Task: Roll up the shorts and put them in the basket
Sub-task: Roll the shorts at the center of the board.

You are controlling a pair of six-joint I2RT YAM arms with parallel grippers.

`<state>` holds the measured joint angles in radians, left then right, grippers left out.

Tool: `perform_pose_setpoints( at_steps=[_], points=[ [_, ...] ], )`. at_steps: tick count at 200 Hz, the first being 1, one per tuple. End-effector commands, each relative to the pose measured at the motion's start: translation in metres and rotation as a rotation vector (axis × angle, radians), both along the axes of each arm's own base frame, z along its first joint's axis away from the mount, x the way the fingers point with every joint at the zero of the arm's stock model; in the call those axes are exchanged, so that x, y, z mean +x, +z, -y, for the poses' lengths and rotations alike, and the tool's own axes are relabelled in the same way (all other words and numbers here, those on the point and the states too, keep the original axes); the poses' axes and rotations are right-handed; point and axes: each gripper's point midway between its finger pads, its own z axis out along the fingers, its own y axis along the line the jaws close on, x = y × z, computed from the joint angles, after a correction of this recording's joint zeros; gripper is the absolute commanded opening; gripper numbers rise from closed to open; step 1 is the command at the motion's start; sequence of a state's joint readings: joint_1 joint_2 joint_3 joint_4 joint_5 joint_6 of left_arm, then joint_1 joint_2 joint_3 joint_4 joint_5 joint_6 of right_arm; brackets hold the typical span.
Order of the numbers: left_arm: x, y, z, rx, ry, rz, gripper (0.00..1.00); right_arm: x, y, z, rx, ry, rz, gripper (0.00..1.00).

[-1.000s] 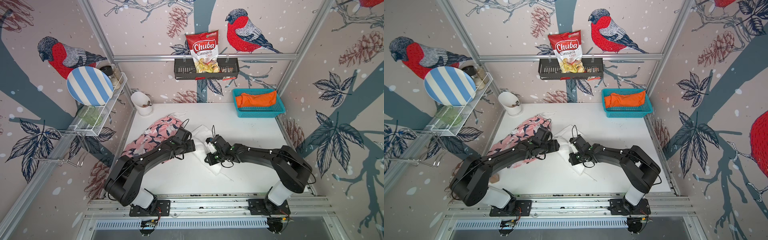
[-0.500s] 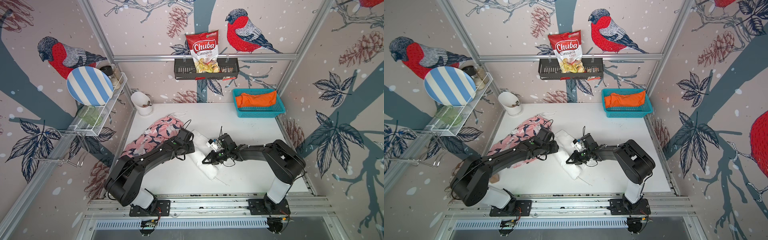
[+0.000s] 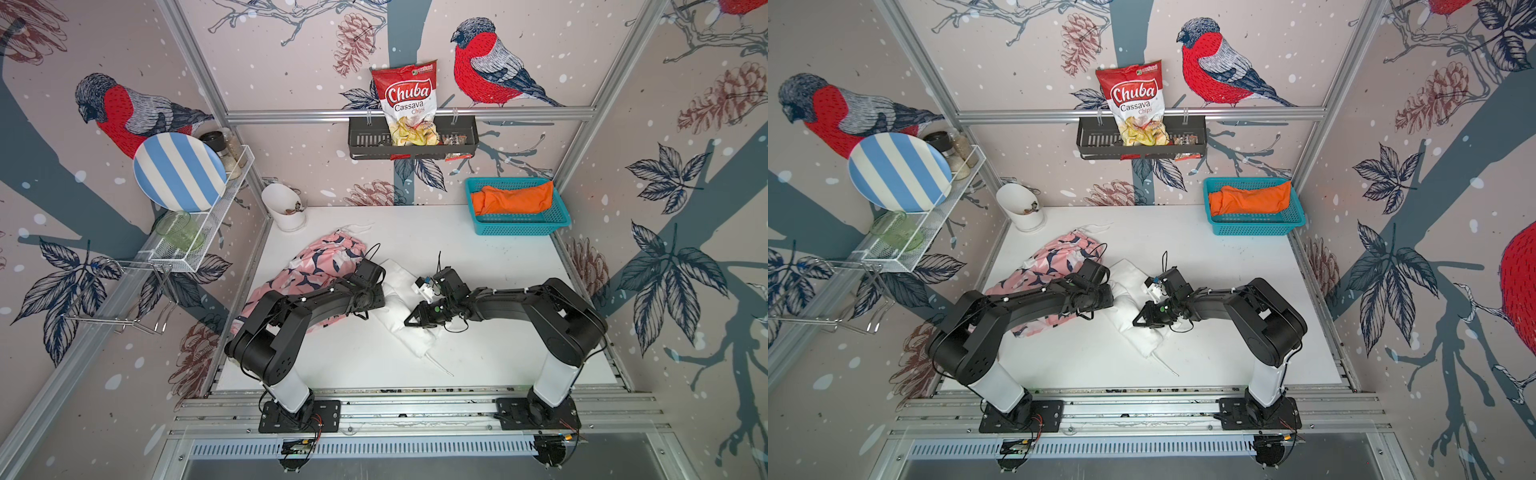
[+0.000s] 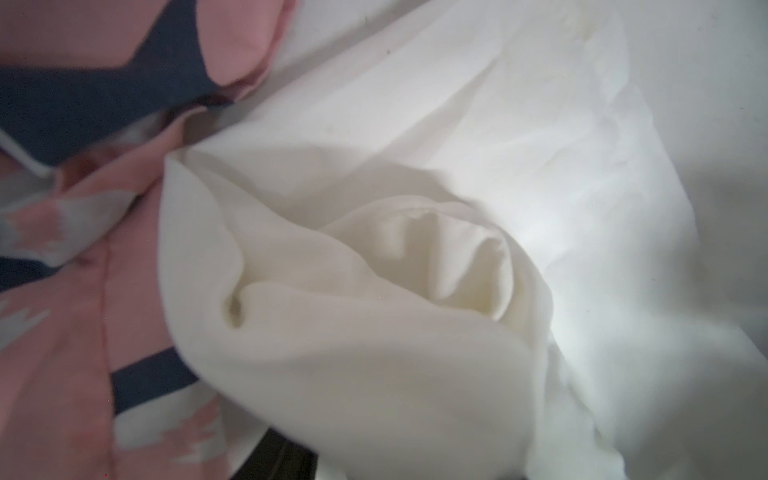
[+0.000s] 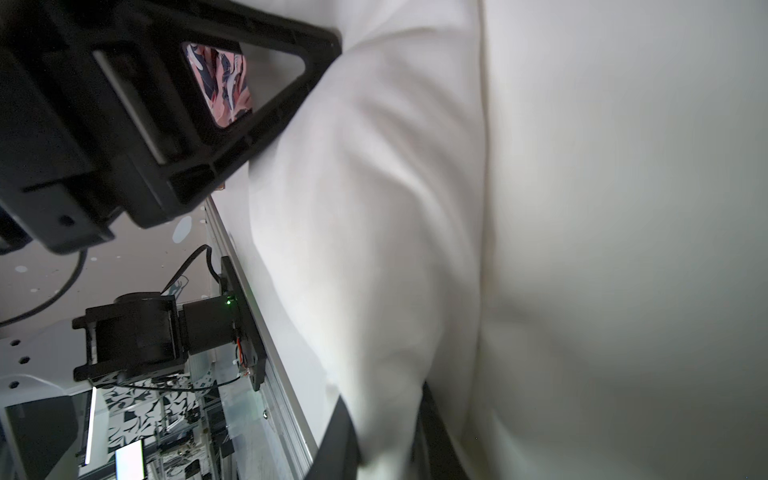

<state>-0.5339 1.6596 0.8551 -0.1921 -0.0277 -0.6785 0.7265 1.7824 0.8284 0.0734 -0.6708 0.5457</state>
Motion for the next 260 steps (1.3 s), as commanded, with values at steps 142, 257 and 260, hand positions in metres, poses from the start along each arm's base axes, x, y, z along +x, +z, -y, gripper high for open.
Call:
perform_pose_setpoints(
  at_steps=[142,257,260],
  points=[
    [-0.015,-0.008,-0.008,0.022,-0.027,-0.044,0.48,-0.013,0.079,0.010,-0.703,0.041,0.710,0.66],
    [-0.017,-0.008,-0.008,0.016,-0.032,-0.043,0.48,-0.031,0.031,0.008,-0.880,0.170,0.744,0.83],
    [-0.017,-0.008,-0.008,0.015,-0.032,-0.042,0.48,-0.032,0.030,0.007,-0.883,0.174,0.743,0.83]
  ],
)
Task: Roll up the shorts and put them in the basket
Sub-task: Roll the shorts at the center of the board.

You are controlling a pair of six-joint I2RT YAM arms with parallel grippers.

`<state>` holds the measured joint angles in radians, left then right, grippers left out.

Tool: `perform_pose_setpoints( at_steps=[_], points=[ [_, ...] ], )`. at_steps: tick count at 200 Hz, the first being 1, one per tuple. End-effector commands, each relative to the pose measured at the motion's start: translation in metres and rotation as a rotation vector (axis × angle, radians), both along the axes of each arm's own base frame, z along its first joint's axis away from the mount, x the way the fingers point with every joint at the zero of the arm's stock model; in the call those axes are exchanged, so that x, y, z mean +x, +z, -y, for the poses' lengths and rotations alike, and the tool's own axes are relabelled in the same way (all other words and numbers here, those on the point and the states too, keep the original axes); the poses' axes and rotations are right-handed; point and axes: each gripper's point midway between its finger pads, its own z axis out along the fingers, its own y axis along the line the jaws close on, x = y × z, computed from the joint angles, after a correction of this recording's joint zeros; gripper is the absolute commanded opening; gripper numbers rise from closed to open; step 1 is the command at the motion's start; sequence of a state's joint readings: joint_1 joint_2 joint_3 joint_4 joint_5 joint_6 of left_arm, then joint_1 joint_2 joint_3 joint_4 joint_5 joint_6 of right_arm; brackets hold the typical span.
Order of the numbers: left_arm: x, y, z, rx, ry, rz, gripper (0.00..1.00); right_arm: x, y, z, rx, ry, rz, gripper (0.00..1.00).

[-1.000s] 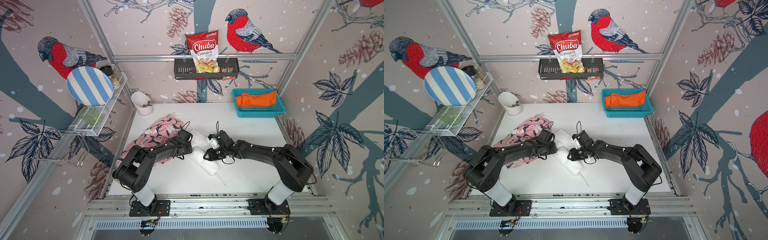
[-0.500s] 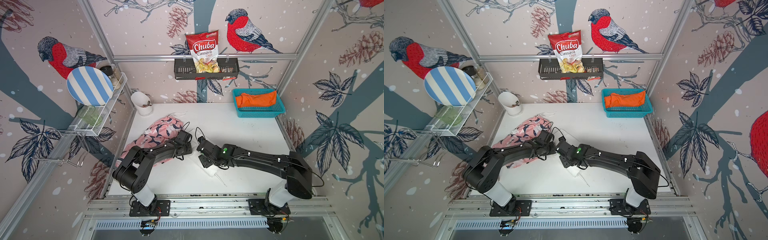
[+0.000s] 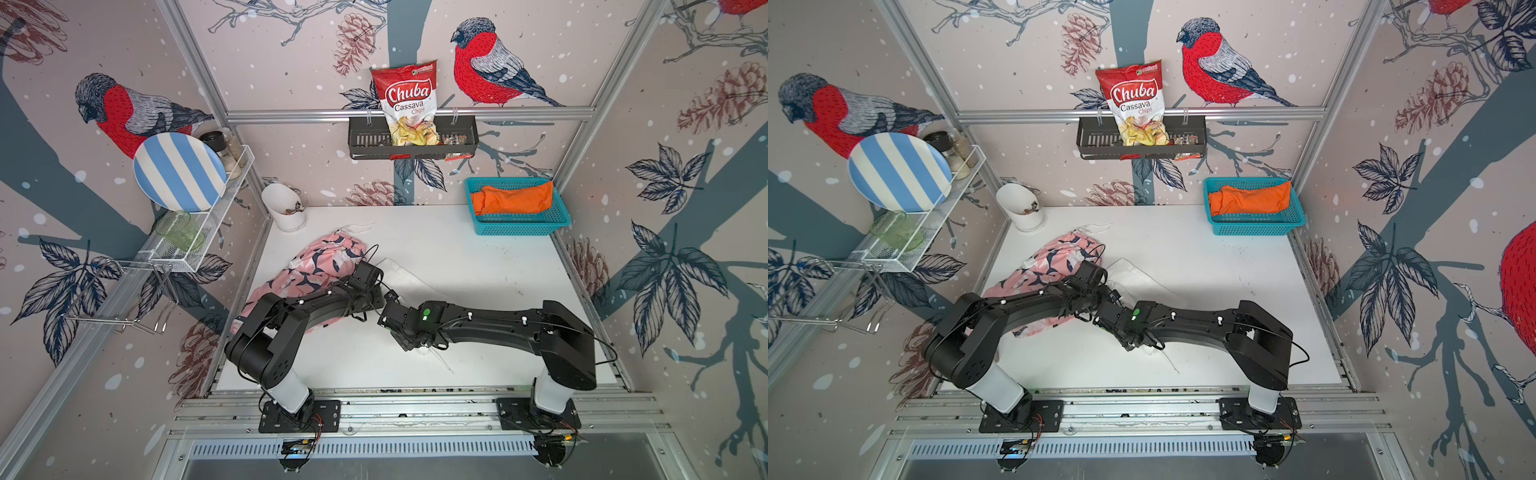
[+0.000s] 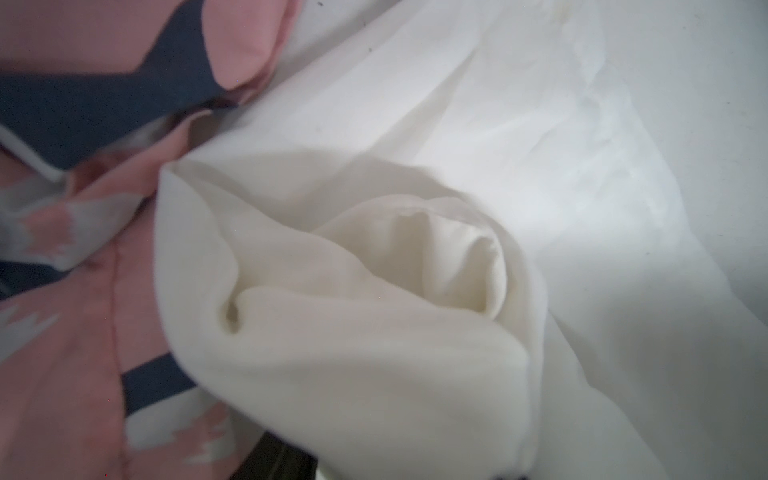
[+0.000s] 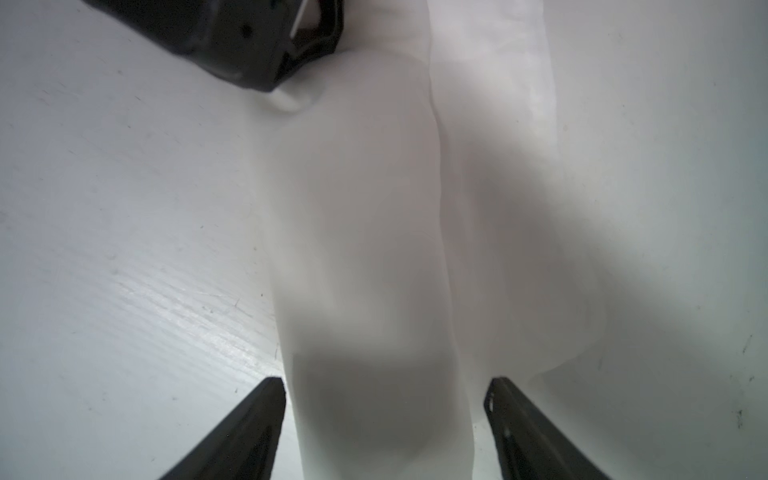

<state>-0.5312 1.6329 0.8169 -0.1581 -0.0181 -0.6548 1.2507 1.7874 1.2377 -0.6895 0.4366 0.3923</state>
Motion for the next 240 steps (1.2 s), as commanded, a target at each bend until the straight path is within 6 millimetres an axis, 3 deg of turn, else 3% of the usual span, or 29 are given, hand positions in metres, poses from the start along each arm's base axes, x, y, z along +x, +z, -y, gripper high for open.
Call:
perform_pose_setpoints(
  at_steps=[1,75,95,106,132,144,171,180,208,240],
  points=[
    [-0.013,-0.008,-0.007,0.024,-0.008,-0.061,0.48,-0.001,-0.008,0.004,-0.049,0.009,0.010,0.83],
    [-0.013,-0.010,-0.009,0.042,-0.011,-0.068,0.48,-0.009,-0.047,-0.003,-0.098,0.083,-0.050,0.86],
    [-0.011,-0.011,-0.008,0.039,-0.009,-0.066,0.48,-0.011,-0.059,0.002,-0.097,0.074,-0.084,0.73],
    [-0.010,-0.012,-0.006,0.036,-0.015,-0.070,0.48,-0.012,-0.062,0.005,-0.085,0.054,-0.113,0.56],
    [0.001,-0.012,0.005,0.013,-0.035,-0.057,0.48,-0.016,-0.057,0.010,-0.032,-0.001,-0.160,0.26],
    [0.009,-0.009,0.011,0.005,-0.047,-0.044,0.48,-0.021,-0.055,0.010,0.002,-0.024,-0.194,0.20],
    [0.030,-0.004,0.027,0.006,-0.082,-0.017,0.48,-0.033,-0.054,0.006,0.109,-0.082,-0.289,0.19],
    [0.045,0.009,0.033,0.008,-0.086,0.018,0.48,-0.035,-0.052,0.001,0.168,-0.092,-0.330,0.19],
    [0.060,0.026,0.013,0.058,-0.032,0.043,0.55,-0.032,-0.043,-0.016,0.411,-0.107,-0.478,0.18],
    [0.044,0.038,-0.019,0.080,0.029,0.042,0.61,-0.022,-0.028,-0.027,0.677,-0.108,-0.642,0.17]
  ],
)
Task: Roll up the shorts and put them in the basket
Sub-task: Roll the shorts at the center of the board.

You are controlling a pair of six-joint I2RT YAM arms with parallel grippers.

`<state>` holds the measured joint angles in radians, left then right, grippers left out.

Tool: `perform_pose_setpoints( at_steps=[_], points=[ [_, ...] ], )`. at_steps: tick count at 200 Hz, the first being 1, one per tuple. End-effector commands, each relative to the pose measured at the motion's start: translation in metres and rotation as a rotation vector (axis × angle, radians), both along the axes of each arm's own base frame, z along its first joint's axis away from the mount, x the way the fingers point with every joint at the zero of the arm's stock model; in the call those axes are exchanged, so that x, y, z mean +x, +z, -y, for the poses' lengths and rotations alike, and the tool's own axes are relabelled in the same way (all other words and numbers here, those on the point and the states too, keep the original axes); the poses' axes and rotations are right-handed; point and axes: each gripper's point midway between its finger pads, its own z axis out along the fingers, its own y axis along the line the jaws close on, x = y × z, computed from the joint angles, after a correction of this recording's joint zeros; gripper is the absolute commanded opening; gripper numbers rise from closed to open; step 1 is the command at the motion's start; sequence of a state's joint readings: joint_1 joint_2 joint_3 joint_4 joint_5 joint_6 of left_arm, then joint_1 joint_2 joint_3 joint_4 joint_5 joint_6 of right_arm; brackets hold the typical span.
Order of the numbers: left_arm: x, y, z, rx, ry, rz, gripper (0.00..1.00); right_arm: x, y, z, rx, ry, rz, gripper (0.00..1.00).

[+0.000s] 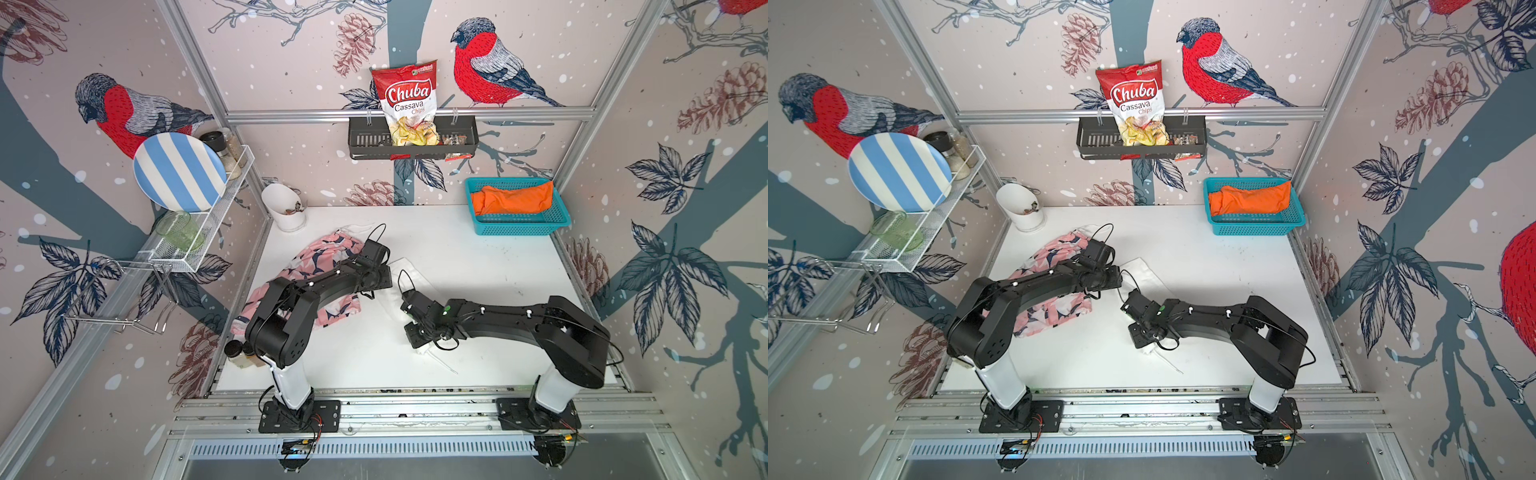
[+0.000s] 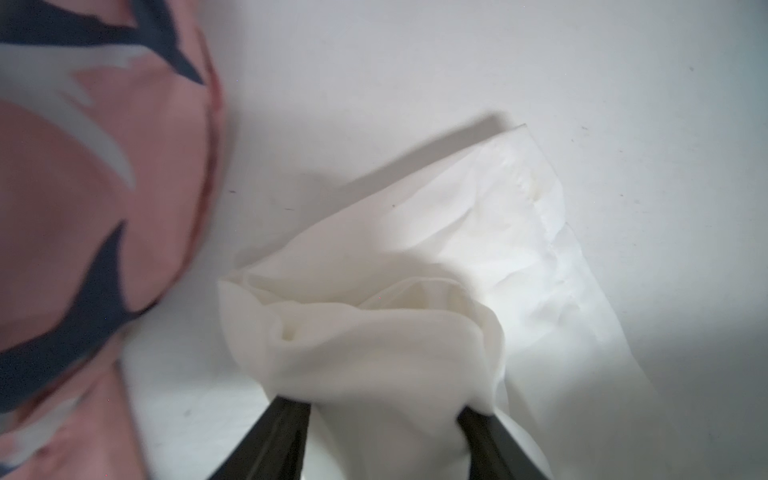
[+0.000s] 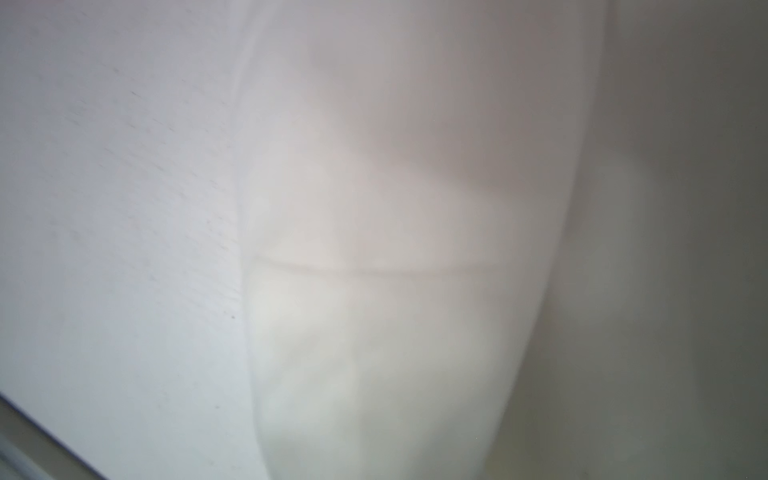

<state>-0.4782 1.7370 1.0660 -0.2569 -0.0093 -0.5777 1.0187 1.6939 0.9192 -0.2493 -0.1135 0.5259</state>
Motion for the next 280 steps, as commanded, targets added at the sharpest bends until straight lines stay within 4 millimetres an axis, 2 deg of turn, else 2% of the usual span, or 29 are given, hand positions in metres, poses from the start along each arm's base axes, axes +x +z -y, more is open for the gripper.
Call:
perform_pose_setpoints(
  at_steps=[1,13,28,59,82,95,105,108,118,133,158,177,182,190,214,233,259,280],
  points=[
    [-0.013,0.004,-0.029,0.074,0.049,-0.011,0.61,-0.018,0.016,-0.026,0.263,0.044,-0.204,0.17],
    [-0.019,0.013,-0.030,0.058,0.051,0.002,0.62,-0.018,0.017,-0.026,0.341,0.041,-0.257,0.17],
    [-0.034,0.011,-0.033,0.038,0.052,-0.017,0.63,-0.017,0.015,-0.022,0.420,0.028,-0.326,0.16],
    [-0.045,0.029,-0.028,0.006,0.055,0.011,0.67,-0.016,0.006,-0.012,0.507,-0.004,-0.437,0.16],
    [-0.044,0.047,-0.024,0.009,0.057,0.043,0.69,-0.015,-0.002,-0.007,0.480,-0.026,-0.441,0.14],
    [-0.044,0.055,-0.020,0.018,0.054,0.056,0.70,-0.009,-0.006,0.000,0.445,-0.070,-0.419,0.13],
    [-0.047,0.052,-0.021,0.041,0.054,0.046,0.71,-0.003,-0.011,0.008,0.395,-0.109,-0.386,0.12],
    [-0.042,0.061,-0.018,0.033,0.056,0.064,0.71,-0.001,-0.012,0.010,0.377,-0.121,-0.372,0.12],
    [-0.042,0.064,-0.014,0.029,0.050,0.069,0.71,0.005,-0.015,0.019,0.320,-0.164,-0.328,0.11],
    [-0.044,0.062,-0.007,0.020,0.034,0.064,0.72,0.012,-0.015,0.030,0.250,-0.217,-0.258,0.10],
    [-0.049,0.052,0.007,0.008,0.007,0.039,0.72,0.019,-0.007,0.034,0.165,-0.265,-0.139,0.10],
    [-0.052,0.046,0.013,-0.017,0.000,0.030,0.67,0.021,-0.002,0.031,0.098,-0.275,-0.055,0.10],
    [-0.058,0.035,0.010,-0.007,0.001,0.006,0.66,0.021,-0.002,0.029,0.087,-0.272,-0.046,0.10],
    [-0.061,0.028,0.008,-0.001,0.004,-0.005,0.63,0.021,-0.003,0.025,0.070,-0.263,-0.033,0.11],
    [-0.067,0.005,0.004,0.026,0.004,-0.048,0.52,0.017,-0.002,0.008,0.037,-0.208,-0.009,0.23],
    [-0.072,-0.010,0.001,0.039,0.001,-0.075,0.44,0.014,0.005,-0.003,0.043,-0.171,-0.008,0.39],
    [-0.073,-0.022,0.003,0.034,-0.004,-0.085,0.43,0.009,0.021,-0.014,0.080,-0.119,-0.030,0.61],
    [-0.071,-0.027,0.007,0.027,-0.016,-0.095,0.43,0.011,0.042,-0.016,0.102,-0.093,-0.018,0.69]
  ],
)
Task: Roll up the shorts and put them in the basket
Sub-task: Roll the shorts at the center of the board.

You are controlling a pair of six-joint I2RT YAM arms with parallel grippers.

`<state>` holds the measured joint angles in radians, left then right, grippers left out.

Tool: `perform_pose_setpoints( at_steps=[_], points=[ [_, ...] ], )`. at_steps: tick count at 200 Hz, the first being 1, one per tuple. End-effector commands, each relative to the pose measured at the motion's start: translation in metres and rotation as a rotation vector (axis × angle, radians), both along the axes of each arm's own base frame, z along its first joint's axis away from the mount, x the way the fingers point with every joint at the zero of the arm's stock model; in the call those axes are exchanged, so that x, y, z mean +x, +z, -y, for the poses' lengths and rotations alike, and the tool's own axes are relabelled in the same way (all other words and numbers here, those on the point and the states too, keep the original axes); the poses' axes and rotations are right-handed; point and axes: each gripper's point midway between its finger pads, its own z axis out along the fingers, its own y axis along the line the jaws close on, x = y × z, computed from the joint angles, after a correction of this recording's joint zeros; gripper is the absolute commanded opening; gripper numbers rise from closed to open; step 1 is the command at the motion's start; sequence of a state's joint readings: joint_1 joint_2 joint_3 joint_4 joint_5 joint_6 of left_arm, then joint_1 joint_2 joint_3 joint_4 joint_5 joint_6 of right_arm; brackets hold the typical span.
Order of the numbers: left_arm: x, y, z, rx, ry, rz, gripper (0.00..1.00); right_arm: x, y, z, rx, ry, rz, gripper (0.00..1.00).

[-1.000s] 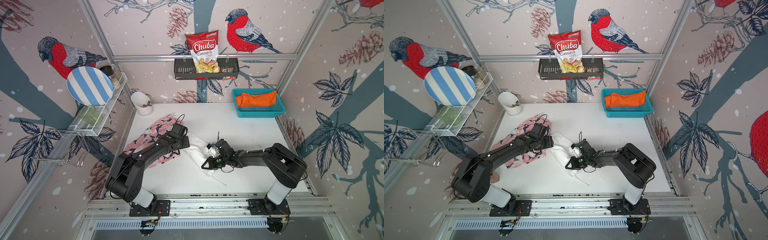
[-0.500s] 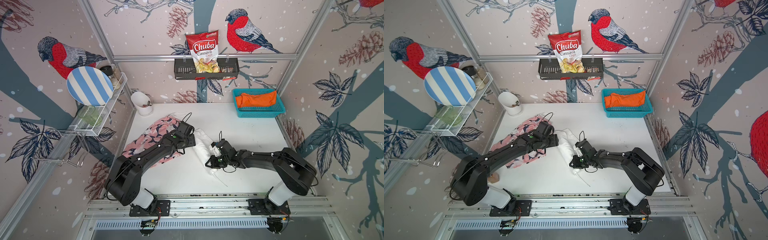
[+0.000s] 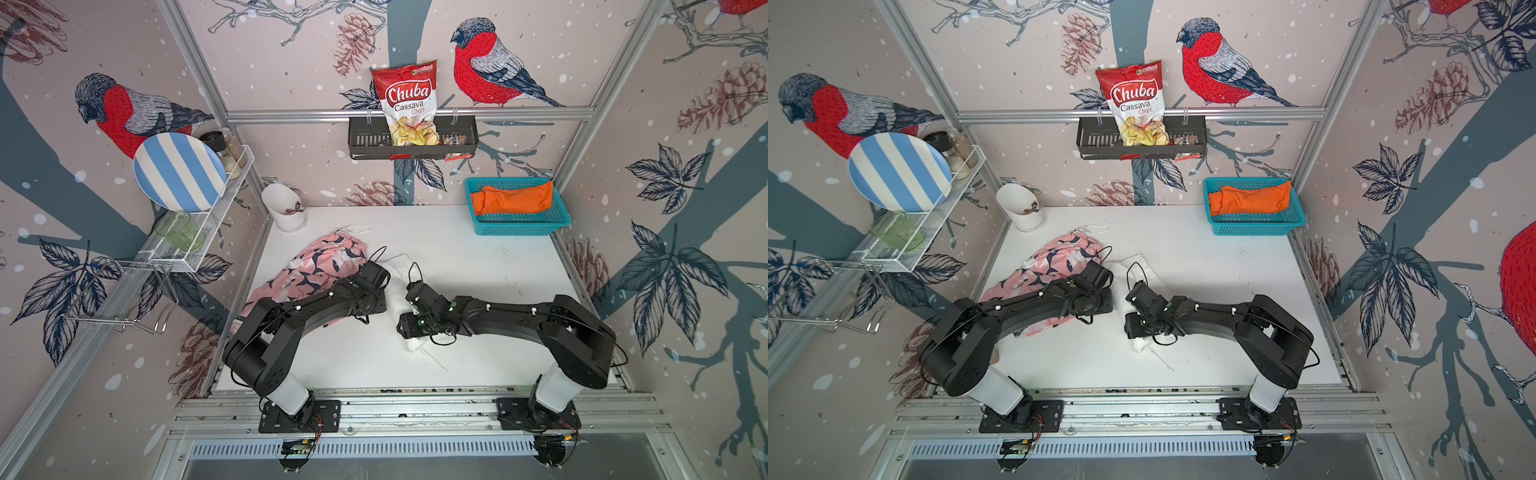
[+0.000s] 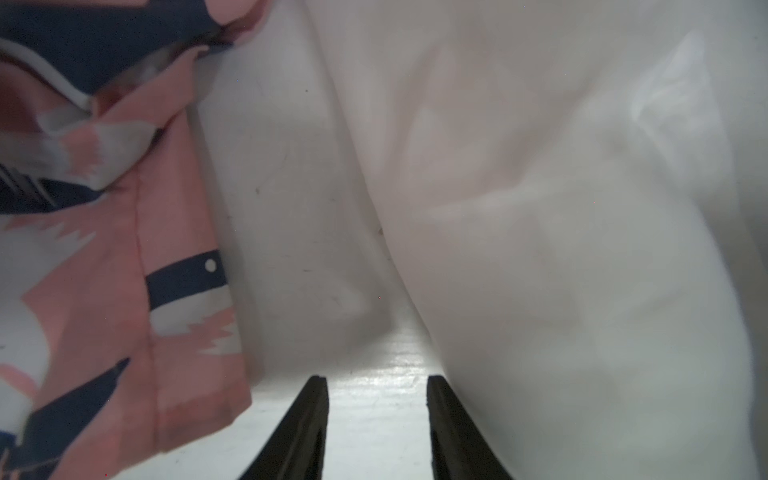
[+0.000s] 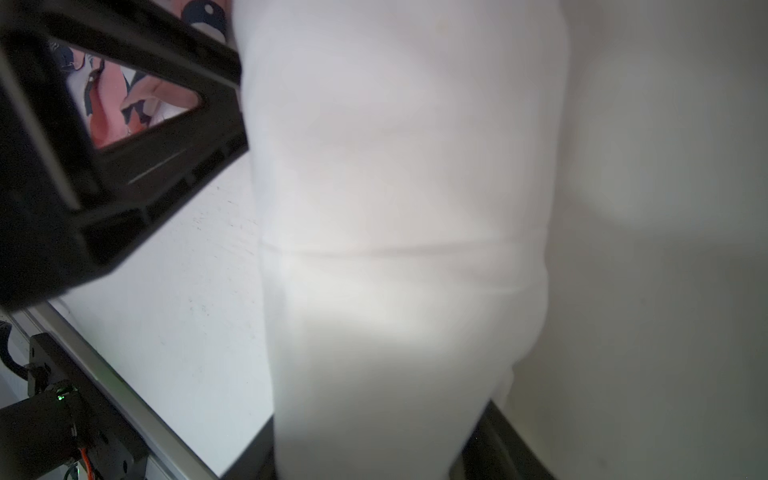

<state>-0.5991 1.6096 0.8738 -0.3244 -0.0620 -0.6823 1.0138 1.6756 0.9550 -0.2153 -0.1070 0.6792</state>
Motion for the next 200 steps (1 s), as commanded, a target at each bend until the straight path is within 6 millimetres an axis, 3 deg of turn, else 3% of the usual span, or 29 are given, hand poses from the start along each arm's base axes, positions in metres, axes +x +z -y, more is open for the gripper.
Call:
perform_pose_setpoints(
  at_steps=[1,44,65,96,138,177,200],
  points=[
    [0.007,-0.001,0.010,-0.038,-0.011,0.014,0.43,-0.003,0.021,0.000,0.006,0.050,0.006,0.69],
    [0.009,0.001,0.009,-0.026,-0.013,0.015,0.43,0.025,0.065,0.006,0.091,0.039,0.038,0.71],
    [0.007,0.000,0.008,-0.020,-0.014,0.014,0.42,0.051,0.074,0.009,0.117,0.017,0.062,0.64],
    [0.006,-0.005,0.006,-0.015,-0.012,0.003,0.42,0.091,0.063,0.003,0.124,0.007,0.072,0.37],
    [0.004,-0.009,0.007,-0.011,-0.016,-0.007,0.42,0.130,0.022,-0.002,0.082,-0.018,0.052,0.29],
    [0.004,-0.014,0.008,-0.012,-0.025,-0.020,0.42,0.131,0.009,-0.026,0.163,0.032,-0.006,0.24],
    [0.004,-0.016,0.010,-0.016,-0.029,-0.023,0.42,0.123,0.015,-0.046,0.234,0.079,-0.039,0.22]
  ],
)
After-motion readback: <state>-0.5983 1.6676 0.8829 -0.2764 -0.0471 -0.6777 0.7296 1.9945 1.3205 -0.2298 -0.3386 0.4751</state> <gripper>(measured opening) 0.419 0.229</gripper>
